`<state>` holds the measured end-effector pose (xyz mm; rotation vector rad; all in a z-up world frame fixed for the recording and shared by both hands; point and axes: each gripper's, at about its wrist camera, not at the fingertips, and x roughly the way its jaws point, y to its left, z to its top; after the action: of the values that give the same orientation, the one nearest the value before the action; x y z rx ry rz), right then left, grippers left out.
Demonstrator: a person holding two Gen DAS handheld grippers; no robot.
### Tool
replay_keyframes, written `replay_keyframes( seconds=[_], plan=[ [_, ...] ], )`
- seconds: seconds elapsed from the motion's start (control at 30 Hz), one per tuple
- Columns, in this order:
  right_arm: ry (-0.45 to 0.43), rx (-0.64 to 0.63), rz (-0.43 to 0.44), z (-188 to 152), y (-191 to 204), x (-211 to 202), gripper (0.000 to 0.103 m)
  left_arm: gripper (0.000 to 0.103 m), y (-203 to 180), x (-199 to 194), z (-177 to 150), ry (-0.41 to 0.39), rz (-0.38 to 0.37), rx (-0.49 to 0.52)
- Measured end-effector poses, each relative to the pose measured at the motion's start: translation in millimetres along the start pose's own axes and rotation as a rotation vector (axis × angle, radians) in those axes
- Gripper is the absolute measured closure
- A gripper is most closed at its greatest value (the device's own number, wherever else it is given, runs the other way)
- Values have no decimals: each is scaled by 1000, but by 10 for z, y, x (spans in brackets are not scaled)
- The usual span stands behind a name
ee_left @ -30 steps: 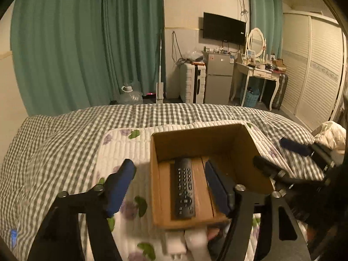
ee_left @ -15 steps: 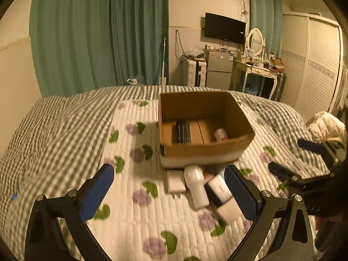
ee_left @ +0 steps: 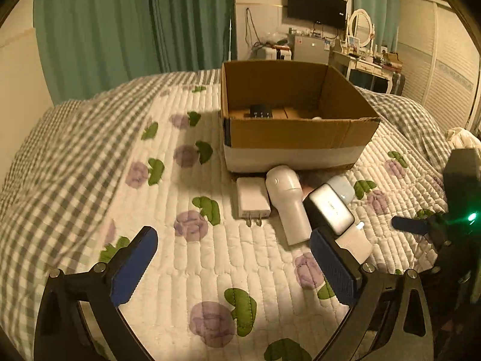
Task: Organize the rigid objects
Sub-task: 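Grasp the white square charger with the right tool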
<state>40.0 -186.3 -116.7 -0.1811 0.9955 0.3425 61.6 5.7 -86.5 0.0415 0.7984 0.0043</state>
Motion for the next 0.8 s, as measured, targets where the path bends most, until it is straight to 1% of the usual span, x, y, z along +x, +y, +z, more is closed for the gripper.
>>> replay_keyframes(
  seconds=[0.07, 0.1, 0.13, 0.2, 0.23, 0.27, 0.33, 0.4, 0.5, 0.57, 0.63, 0.67, 0.73, 0.8],
  plan=[
    [42, -16, 14, 10, 47, 149, 6, 0, -1, 57, -6, 12, -4, -5],
    [62, -18, 20, 8, 61, 233, 14, 0, 2, 76, -3, 16, -4, -7],
    [88, -17, 24, 9, 63, 309, 25, 0, 2, 93, -6, 19, -5, -10],
    [125, -6, 28, -4, 47, 412, 35, 0, -1, 104, 6, 21, -10, -16],
    [122, -1, 29, -12, 38, 413, 44, 0, -1, 104, 12, 20, -14, -17],
    [112, 6, 34, -15, 21, 383, 50, 0, 0, 108, 20, 19, -17, -17],
    [97, 19, 47, -37, -18, 323, 50, 0, -16, 108, 39, 18, -17, -14],
    [74, 28, 35, -59, -63, 228, 50, 0, -52, 118, 74, 17, -18, 0],
    [17, 61, 49, -20, -226, 3, 50, 0, -130, 173, 142, 18, -23, 24],
    [-11, 64, 32, 54, -310, -112, 50, 0, -180, 248, 181, 20, -24, 23],
    [-43, 60, -7, 147, -424, -217, 50, 0, -234, 373, 199, 44, -31, 15],
    [-50, 62, -15, 172, -473, -237, 50, 2, -269, 463, 202, 64, -35, 12],
    [-58, 72, -19, 232, -616, -286, 50, 9, -332, 645, 204, 84, -21, 12],
    [-62, 85, -12, 293, -707, -288, 50, 20, -384, 791, 206, 95, -11, 24]
  ],
)
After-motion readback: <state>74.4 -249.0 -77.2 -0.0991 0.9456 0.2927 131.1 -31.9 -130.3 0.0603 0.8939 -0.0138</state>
